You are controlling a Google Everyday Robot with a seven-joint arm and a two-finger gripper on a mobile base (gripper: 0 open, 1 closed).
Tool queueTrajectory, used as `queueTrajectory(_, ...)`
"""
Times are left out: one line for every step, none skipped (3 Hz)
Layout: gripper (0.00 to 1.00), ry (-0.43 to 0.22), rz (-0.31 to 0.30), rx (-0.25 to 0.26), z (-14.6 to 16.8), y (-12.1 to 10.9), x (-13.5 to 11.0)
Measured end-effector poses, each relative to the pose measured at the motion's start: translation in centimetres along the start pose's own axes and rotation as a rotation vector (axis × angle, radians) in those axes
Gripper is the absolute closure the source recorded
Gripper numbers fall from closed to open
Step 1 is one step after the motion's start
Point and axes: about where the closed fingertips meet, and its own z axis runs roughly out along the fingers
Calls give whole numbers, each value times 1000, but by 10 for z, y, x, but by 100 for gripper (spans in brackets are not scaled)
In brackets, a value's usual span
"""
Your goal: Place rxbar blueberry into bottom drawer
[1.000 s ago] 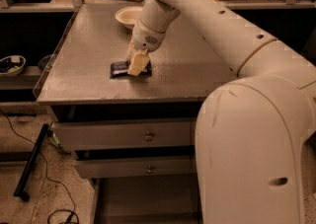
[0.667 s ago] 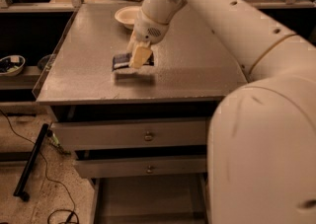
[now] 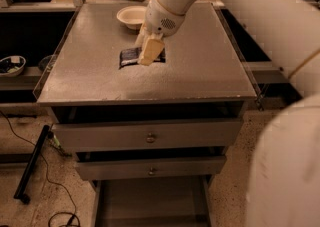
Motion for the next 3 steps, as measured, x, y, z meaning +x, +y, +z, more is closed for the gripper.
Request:
queueTrajectory(100,-3,5,27,-12,16,3)
queueTrajectory(100,-9,15,58,-22,35,11)
queueTrajectory(100,-15,24,81,-27,52,21)
